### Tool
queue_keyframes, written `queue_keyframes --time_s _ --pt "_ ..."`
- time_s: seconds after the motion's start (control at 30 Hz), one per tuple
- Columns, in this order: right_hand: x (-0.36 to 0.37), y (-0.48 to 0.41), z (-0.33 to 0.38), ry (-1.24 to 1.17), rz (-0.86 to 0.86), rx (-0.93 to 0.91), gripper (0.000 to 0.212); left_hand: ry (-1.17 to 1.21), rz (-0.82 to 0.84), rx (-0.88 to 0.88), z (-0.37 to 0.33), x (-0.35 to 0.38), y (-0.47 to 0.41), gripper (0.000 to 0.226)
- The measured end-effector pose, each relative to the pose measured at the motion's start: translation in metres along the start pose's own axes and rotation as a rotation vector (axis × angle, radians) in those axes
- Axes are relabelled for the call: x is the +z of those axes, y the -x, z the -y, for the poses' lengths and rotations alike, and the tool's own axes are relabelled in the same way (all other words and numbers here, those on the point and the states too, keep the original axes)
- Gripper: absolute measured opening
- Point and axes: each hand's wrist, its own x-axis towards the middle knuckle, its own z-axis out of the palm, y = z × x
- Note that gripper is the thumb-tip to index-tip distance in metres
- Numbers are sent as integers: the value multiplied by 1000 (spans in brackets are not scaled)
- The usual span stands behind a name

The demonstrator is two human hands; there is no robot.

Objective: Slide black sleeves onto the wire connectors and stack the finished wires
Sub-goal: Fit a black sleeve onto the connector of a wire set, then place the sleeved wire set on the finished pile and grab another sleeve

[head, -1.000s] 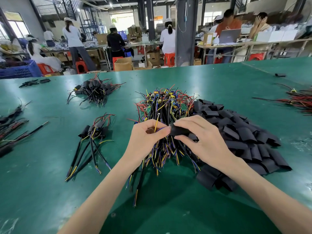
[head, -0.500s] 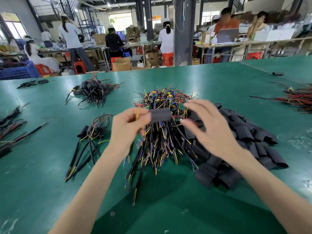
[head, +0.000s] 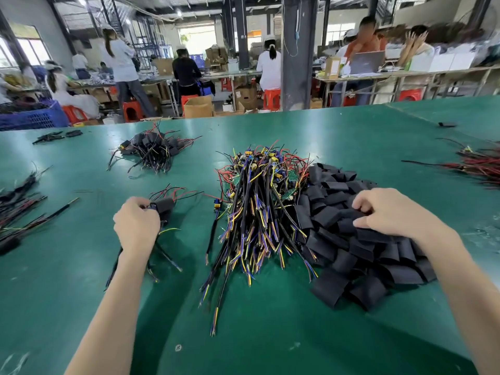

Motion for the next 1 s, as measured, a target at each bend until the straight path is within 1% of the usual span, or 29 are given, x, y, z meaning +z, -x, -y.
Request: queue_keyframes --time_s 0.03,0.13,0.2,0.27,0.33,0.37,0.43,0.47,0.57,0.63,0.8,0.9,1.0 --pt "1 0 1 5 7 -12 33 -110 -4 41 0 2 2 32" --pt "4 -1 3 51 14 -35 38 -330 -15 84 0 6 5 31" --pt "5 -1 4 98 24 -33 42 -365 -67 141 -3 8 9 34" --pt "6 -1 5 120 31 -30 43 -337 -74 329 -7 13 13 37" --pt "8 -2 5 113 5 -27 44 -354 38 554 -9 22 14 32" --pt "9 -3 5 99 -26 -28 43 -387 112 609 -8 27 14 27" --pt "12 -4 6 43 -94 -37 41 -474 215 586 0 34 12 23" --pt "13 -5 7 10 -123 -49 41 -505 230 548 6 35 9 24" --pt "18 -6 12 -54 -179 -83 41 -525 186 474 19 35 -1 30" --pt "21 -5 16 -69 -190 -109 42 -511 170 435 22 34 -5 35" --pt "24 -3 23 -114 -200 -150 40 -543 229 421 22 33 -6 47" --pt "24 -2 24 -137 -195 -150 38 -543 249 308 17 31 -3 53" --pt "25 -2 24 -161 -196 -156 37 -472 352 219 14 27 -6 54"
